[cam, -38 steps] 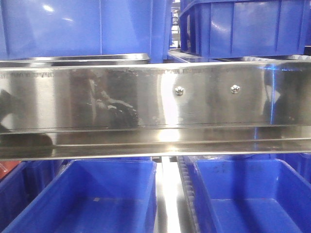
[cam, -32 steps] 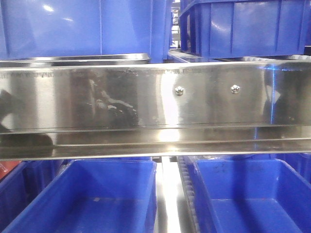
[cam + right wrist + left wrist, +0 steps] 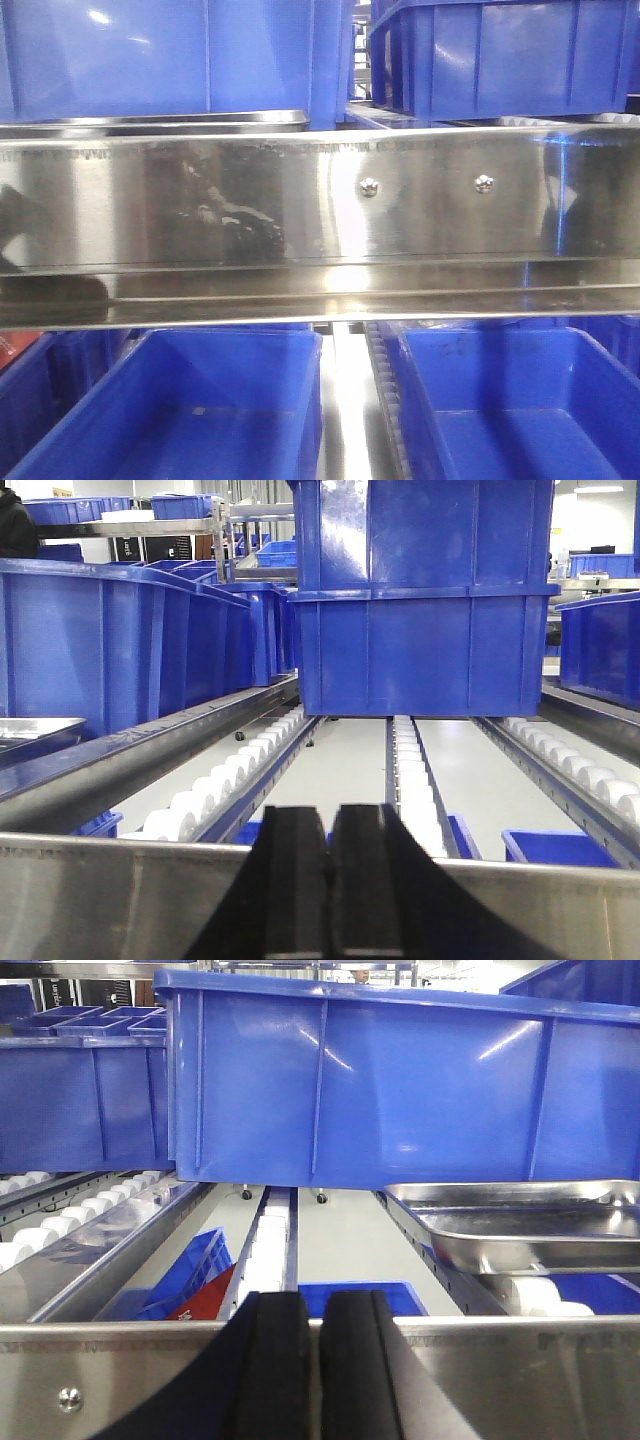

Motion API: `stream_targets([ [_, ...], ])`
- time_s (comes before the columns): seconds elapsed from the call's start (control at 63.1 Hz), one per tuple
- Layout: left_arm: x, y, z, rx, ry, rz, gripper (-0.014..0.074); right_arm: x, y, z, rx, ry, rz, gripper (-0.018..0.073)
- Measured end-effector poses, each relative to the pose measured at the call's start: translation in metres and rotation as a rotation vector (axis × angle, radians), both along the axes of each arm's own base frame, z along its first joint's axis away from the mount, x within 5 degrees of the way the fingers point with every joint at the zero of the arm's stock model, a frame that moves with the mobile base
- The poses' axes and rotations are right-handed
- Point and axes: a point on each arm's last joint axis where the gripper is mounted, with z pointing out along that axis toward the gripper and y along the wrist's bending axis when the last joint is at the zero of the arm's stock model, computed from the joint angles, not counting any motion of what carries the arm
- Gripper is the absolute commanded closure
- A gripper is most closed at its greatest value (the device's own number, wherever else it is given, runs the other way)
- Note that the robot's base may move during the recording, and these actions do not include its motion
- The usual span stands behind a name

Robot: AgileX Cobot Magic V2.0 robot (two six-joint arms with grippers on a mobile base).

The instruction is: Stack silver trays without gaps

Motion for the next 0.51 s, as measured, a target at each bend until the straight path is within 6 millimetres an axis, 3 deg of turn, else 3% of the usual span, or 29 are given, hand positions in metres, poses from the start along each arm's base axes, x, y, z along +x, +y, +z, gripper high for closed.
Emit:
stream_targets([
  [0.174, 0.0, 0.0, 0.004, -0.001, -0.04, -0.004, 0.0571, 0.0, 0.0, 0.003, 0.003, -0.033, -0.002, 0.0637],
  [0.349, -0.001, -0.001, 0.012, -0.002, -0.119, -0.011, 0.0571, -0.003, -0.002, 0.018, 0.026, -0.195, -0.014, 0.0637],
  [0.507, -0.007, 0.0, 0.037, -0.08, -0.11, -0.01, 0.0571, -0.007, -0.001, 0.035, 0.199, -0.105, 0.029, 0.0637],
])
